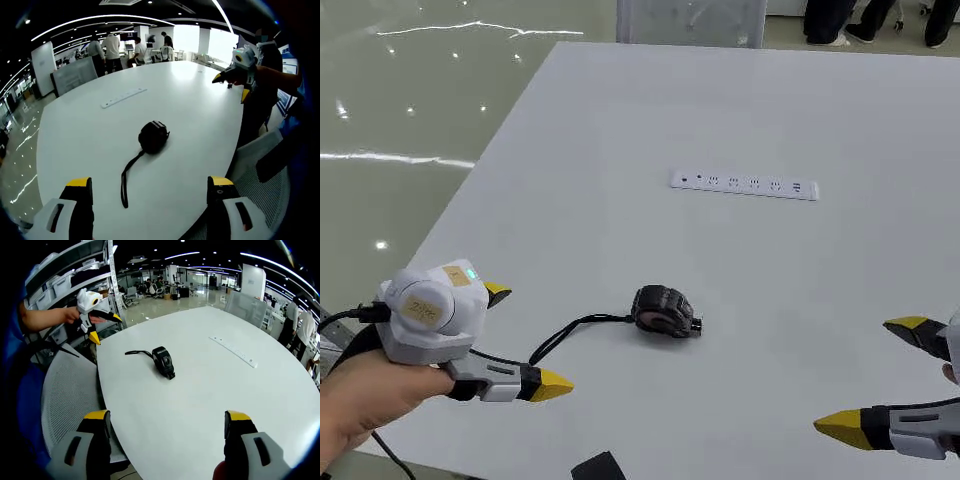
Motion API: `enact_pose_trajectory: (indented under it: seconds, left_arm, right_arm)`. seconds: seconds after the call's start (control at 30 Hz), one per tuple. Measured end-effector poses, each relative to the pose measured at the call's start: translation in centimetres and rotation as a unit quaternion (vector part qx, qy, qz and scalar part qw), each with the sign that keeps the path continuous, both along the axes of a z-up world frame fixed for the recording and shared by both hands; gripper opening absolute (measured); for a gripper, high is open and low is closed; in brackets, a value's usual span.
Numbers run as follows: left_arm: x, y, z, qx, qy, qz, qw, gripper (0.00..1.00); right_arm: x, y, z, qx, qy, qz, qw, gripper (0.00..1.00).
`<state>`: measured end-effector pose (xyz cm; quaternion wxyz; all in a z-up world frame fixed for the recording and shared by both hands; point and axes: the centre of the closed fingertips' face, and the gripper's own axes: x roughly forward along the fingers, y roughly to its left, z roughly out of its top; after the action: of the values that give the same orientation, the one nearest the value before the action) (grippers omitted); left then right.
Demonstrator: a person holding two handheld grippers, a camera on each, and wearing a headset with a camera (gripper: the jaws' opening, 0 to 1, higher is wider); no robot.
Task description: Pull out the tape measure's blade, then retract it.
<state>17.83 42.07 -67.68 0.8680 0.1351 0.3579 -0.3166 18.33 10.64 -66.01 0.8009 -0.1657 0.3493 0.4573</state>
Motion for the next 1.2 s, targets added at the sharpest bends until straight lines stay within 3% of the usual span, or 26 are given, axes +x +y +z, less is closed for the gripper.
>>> enact_pose_trajectory:
  seconds: [0.4,1.2]
  left_arm:
    - [1.7,-0.7,-0.7,-0.001,-0.003,-0.015,0.9999,0.88]
    - [3.9,-2.4,-2.8,0.006,0.002,-0.047,0.9989,0.84]
  right_arm:
    - [1.1,1.7,-1.3,-0.010,0.000,0.028,0.9996,0.88]
    - [2.9,5.4,-4.1,-0.034,0.005,0.092,0.9952,0.84]
